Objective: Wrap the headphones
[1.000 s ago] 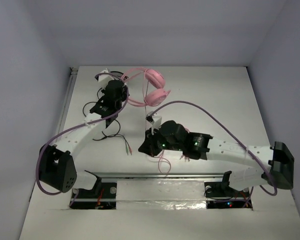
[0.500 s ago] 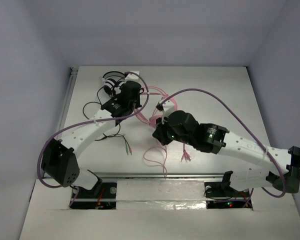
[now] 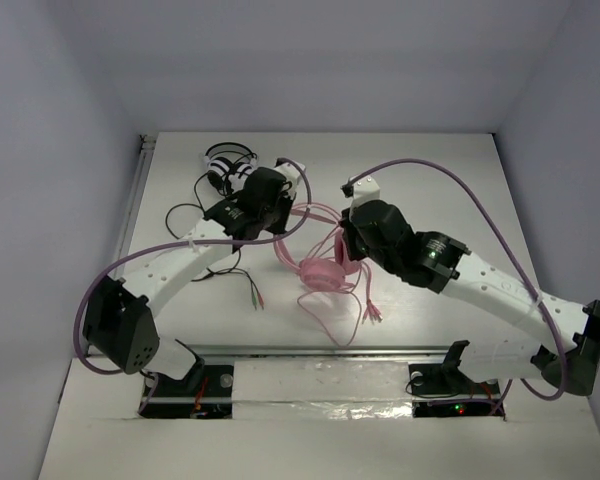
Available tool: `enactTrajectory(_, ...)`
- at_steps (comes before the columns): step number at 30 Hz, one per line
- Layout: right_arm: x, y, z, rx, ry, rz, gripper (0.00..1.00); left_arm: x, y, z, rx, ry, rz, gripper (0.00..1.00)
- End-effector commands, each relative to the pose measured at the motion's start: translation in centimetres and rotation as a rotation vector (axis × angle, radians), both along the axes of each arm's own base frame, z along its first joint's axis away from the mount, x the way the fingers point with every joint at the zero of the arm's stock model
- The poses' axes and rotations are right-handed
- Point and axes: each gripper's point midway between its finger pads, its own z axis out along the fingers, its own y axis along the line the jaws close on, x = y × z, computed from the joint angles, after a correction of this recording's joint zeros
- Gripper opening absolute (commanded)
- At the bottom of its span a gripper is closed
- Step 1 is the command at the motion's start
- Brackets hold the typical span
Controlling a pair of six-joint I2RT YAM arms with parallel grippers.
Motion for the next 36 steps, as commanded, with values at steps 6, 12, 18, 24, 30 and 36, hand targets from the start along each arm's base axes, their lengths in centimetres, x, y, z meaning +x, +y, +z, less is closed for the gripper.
enactTrajectory(6, 4.3, -5.1, 1.6, -0.038, -0.113, -0.278, 0.00, -2.5, -3.3, 4.6, -0.252, -0.019, -0.249, 0.00)
enactTrajectory(12, 5.1, -7.4, 2.2, -0.002, -0.115, -0.354, 0.05, -3.2, -3.4, 6.7, -0.359, -0.022, -0.323, 0.00)
enactTrajectory(18, 5.7, -7.1, 1.9, 0.077, -0.086, -0.323, 0.12, -4.0, -3.1, 9.6, -0.486, -0.053, -0.391, 0.00)
enactTrajectory(24, 5.0, -4.0, 4.2, 0.274, -0.066, -0.106, 0.18, -5.2, -3.0, 12.3, -0.587, -0.075, -0.494, 0.00)
enactTrajectory(30, 4.9, -3.4, 5.2, 0.360, -0.068, -0.008, 0.26, -6.3, -3.5, 13.3, -0.624, -0.077, -0.560, 0.00)
enactTrajectory(36, 3.5, -0.9, 4.2, 0.508, -0.009, 0.162, 0.32, -6.5, -3.1, 18.3, -0.794, -0.151, -0.560, 0.00)
